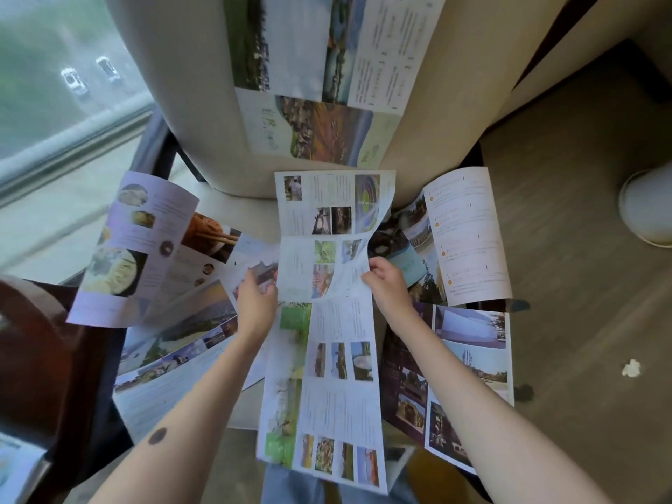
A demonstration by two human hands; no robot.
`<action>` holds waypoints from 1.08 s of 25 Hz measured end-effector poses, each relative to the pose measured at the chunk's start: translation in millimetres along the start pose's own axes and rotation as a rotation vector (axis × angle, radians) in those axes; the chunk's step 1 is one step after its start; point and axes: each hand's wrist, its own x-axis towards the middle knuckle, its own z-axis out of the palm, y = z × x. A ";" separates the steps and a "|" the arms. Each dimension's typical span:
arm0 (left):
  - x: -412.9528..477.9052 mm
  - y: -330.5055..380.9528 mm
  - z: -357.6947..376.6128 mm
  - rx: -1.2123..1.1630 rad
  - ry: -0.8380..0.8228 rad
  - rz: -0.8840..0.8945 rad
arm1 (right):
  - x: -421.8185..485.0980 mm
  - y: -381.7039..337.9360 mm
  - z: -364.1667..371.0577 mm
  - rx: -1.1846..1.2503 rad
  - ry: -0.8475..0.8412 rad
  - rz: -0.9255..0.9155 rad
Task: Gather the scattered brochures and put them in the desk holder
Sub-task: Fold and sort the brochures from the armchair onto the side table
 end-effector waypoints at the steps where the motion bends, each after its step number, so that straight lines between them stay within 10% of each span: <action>1: -1.5 -0.6 -9.4 -0.012 -0.001 -0.014 | -9.1 -4.8 2.1 0.059 -0.005 -0.010; 7: -29.3 -19.6 -41.6 -0.038 -0.111 -0.216 | -66.1 -11.2 12.2 0.260 0.022 0.054; 20: -73.8 10.6 -152.0 -0.460 -0.001 0.206 | -94.0 -47.5 39.1 0.212 0.165 -0.177; 27: -67.8 35.3 -173.0 -0.570 0.107 0.201 | -89.5 -35.4 57.1 0.010 -0.076 -0.088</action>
